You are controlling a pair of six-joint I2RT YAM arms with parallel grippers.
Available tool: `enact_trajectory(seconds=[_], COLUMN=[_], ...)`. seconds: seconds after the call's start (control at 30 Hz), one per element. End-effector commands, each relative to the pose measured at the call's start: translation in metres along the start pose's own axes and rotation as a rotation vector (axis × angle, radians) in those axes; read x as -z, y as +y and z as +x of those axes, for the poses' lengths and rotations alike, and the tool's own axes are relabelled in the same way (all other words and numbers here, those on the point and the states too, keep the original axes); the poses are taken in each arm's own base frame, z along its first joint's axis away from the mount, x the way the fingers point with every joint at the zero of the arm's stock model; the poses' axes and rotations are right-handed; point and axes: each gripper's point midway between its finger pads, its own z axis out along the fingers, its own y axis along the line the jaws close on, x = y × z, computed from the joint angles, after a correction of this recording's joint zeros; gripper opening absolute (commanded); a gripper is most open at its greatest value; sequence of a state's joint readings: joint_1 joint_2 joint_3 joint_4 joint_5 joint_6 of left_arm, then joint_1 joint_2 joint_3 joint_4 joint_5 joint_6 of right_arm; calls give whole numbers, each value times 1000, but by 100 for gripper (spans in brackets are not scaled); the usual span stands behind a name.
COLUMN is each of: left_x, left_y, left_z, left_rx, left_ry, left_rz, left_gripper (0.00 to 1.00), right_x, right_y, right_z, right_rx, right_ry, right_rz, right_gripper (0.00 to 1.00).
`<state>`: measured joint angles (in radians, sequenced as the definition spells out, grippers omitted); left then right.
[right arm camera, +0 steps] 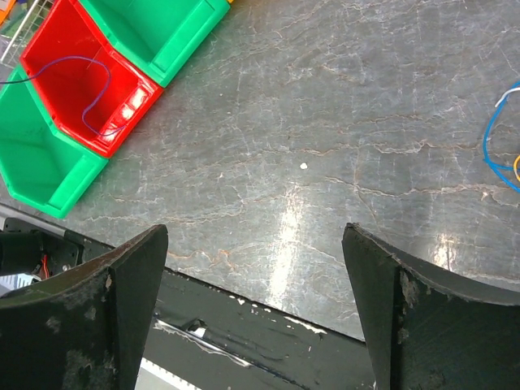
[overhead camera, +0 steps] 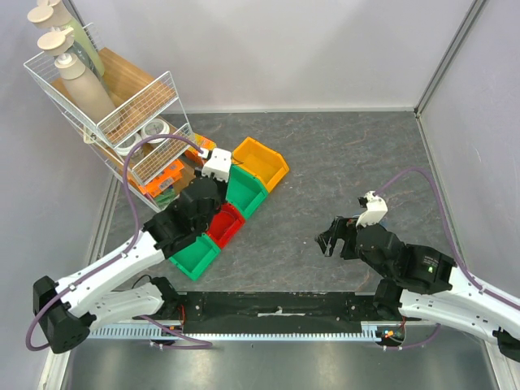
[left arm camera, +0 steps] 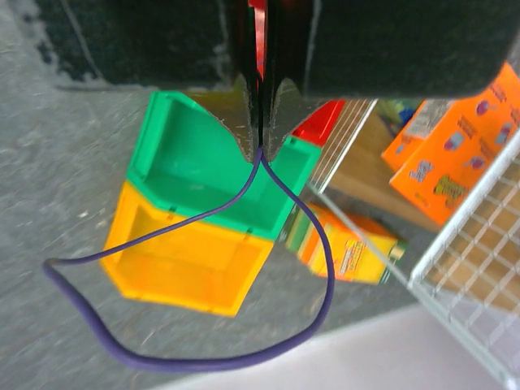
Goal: Untangle the cables
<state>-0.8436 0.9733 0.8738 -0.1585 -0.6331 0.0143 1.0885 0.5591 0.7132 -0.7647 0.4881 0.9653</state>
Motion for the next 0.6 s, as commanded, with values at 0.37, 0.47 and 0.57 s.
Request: enact_trajectory(seconds=[0.37, 0.47, 0.57], left_x=[-36, -29, -22], left_y=[32, 13, 6], left_z=[103, 141, 169], left_rx=[306, 396, 462], left_ry=[337, 443, 509], left_rz=[-274, -240, -257], left_gripper=[2, 2, 2], right_x=[-7, -8, -10], right_y=[-3, -5, -3], right_z=[2, 2, 3], right_rx=[-14, -13, -10], right_ry=[-13, -18, -12], right_rz=[23, 32, 30], right_gripper=[95, 96, 96])
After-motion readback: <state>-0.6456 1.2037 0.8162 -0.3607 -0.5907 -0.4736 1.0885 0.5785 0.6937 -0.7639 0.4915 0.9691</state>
